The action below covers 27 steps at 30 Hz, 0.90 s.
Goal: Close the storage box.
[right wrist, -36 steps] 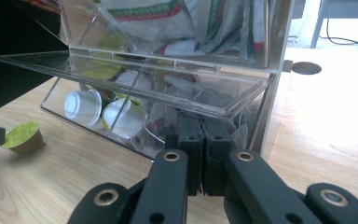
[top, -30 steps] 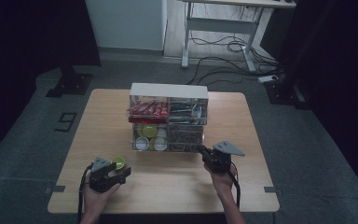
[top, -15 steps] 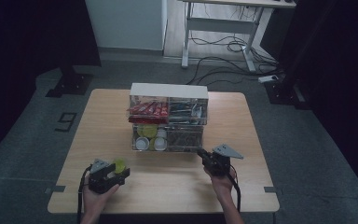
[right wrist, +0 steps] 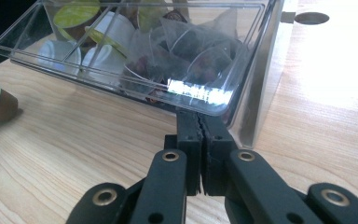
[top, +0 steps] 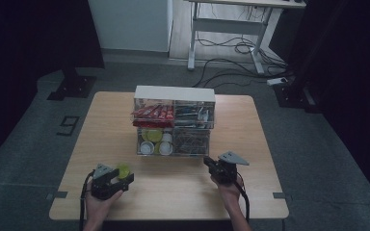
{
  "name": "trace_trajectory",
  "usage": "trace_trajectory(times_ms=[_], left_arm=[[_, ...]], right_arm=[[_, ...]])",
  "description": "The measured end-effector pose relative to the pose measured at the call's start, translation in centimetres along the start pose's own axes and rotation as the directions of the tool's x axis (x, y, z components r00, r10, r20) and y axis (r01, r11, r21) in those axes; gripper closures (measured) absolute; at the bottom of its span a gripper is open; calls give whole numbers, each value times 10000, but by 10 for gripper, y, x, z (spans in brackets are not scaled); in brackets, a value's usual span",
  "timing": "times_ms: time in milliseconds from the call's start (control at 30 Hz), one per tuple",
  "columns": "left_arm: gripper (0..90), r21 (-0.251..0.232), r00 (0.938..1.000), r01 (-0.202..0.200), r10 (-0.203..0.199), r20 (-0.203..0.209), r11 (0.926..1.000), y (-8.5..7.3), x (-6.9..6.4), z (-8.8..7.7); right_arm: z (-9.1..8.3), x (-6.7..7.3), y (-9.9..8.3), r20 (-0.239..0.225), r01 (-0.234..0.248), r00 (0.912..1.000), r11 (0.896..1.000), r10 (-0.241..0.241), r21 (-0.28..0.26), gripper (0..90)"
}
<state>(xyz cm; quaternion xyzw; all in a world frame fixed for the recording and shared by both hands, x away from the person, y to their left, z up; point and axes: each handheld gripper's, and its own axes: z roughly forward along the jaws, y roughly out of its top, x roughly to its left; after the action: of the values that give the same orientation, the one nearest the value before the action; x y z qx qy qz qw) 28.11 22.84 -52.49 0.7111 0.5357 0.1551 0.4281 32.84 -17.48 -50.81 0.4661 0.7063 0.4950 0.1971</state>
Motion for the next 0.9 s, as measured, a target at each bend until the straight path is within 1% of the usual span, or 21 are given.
trace_trajectory(times_ms=[500, 633, 700, 800, 900], left_arm=[[291, 38, 10000, 52, -52, -49, 10000, -4, 1, 1], [291, 45, 10000, 70, -70, -46, 10000, -5, 1, 1], [290, 51, 10000, 67, -66, -63, 10000, -5, 1, 1], [290, 44, 9999, 67, -67, -87, 10000, -5, 1, 1], [291, 46, 9999, 39, -38, -121, 10000, -6, 0, 0]], right_arm=[[1, -3, -6, 105, -60, 9999, 9998, 58, 192, 868], [1, -5, -8, 122, -79, 9999, 9994, 75, 335, 862], [1, -5, -9, 122, -119, 9999, 9995, 116, 277, 861], [0, -6, -9, 125, -111, 9999, 9995, 108, 283, 853], [-2, -7, -10, 161, -72, 9998, 9995, 67, 300, 828]])
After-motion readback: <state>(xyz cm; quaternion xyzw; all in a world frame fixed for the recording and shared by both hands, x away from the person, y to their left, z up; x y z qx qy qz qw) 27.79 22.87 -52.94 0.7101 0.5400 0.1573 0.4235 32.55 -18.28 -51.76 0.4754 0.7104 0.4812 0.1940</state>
